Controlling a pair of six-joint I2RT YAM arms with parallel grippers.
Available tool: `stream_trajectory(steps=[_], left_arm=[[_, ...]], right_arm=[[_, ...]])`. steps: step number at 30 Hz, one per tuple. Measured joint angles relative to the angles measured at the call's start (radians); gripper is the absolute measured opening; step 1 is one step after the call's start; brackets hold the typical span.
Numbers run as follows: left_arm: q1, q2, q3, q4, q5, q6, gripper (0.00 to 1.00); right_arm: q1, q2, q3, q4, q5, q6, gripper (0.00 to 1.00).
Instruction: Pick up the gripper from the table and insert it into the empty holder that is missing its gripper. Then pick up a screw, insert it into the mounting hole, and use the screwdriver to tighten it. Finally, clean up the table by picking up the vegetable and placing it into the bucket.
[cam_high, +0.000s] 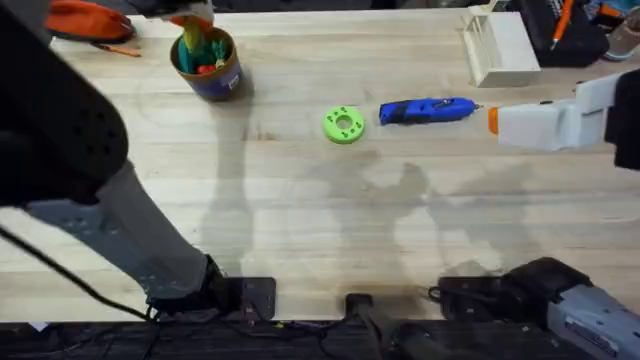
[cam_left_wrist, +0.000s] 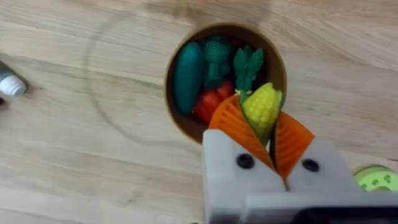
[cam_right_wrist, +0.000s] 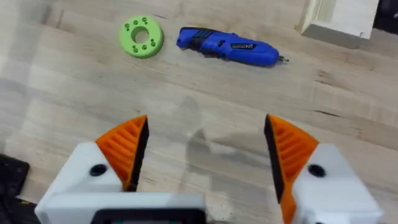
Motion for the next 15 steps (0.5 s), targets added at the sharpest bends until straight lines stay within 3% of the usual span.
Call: stream_trajectory(steps=[6, 12, 15], left_arm=[[0.0, 0.075, 0.0, 0.014, 0.0, 0.003, 0.031], [0.0, 0.077, 0.0, 0.016, 0.0, 0.006, 0.924], [0.0, 0.076, 0.0, -0.005, 0.001, 0.002, 0.984]], right_arm=[[0.0, 0.0, 0.0, 0.0, 0.0, 0.0, 0.991], [0.0, 0.0, 0.0, 0.0, 0.0, 0.0, 0.992], [0.0, 0.0, 0.0, 0.0, 0.0, 0.0, 0.991]])
